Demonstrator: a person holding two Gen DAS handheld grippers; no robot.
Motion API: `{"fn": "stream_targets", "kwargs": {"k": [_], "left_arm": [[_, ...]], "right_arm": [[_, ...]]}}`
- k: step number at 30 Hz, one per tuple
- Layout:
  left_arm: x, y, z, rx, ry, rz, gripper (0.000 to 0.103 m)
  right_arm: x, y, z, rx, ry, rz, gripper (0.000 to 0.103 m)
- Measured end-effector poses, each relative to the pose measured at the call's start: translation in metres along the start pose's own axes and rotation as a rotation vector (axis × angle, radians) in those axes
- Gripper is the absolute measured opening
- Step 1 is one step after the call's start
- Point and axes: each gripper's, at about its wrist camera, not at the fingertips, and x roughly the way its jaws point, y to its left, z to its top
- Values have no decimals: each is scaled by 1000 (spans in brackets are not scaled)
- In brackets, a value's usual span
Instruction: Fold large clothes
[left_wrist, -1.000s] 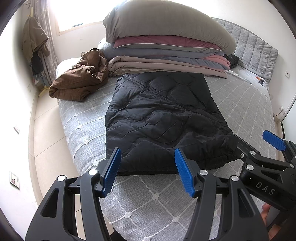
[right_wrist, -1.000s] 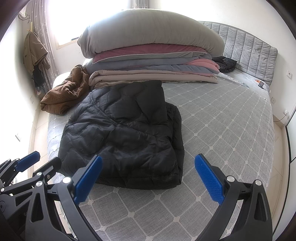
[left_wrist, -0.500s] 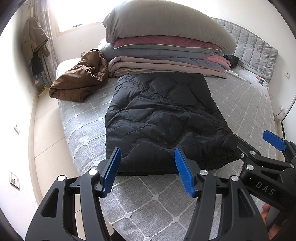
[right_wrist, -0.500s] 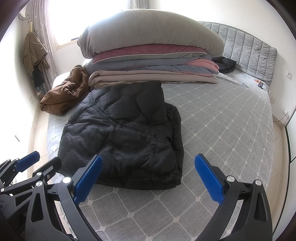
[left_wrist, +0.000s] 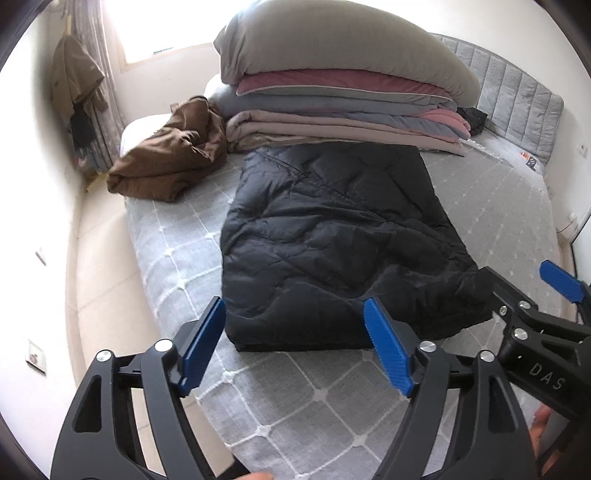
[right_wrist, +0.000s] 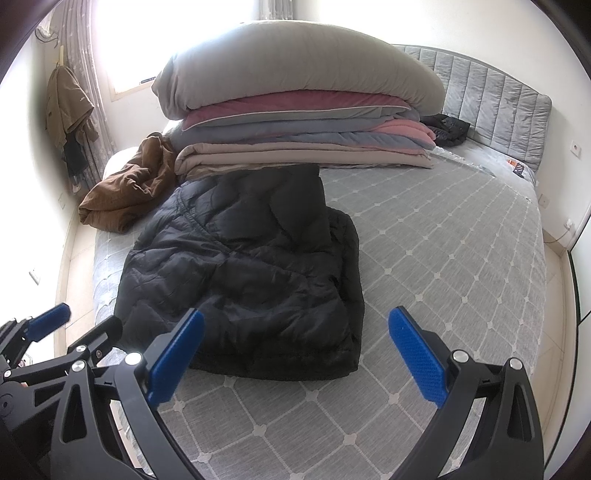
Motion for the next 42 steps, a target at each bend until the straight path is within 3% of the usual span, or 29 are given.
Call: {"fn": "stream_targets", "kwargs": {"k": [3, 5, 7, 25, 27, 30, 35, 39, 42], "left_arm": [[-2, -2, 0, 15, -21, 30, 80], [-2, -2, 1, 22, -33, 80, 93], [-3, -2, 1, 34, -37, 103, 96], [-4, -1, 0, 13, -33, 36, 96], [-5, 0, -1, 0, -37, 5, 96], [-4, 8, 0, -58, -41, -116, 96], [-14, 31, -7, -183, -161, -292, 96], [-17, 32, -5, -177, -175, -231, 96], [-22, 24, -5, -131, -199, -136, 95]], "right_arm": [[0, -1, 0, 5, -1, 2, 96], [0, -3, 1, 6, -2, -3, 96], [-1, -3, 1, 10, -2, 1, 96], [-2, -7, 3, 19, -11, -8, 96], [-2, -8, 3, 20, -13, -9, 96], [-3, -7, 2, 12, -17, -11, 96], [-2, -9, 0, 3, -26, -21, 96], [0, -16, -2, 14, -19, -25, 96], [-5, -21, -3, 17, -31, -20, 96]]}}
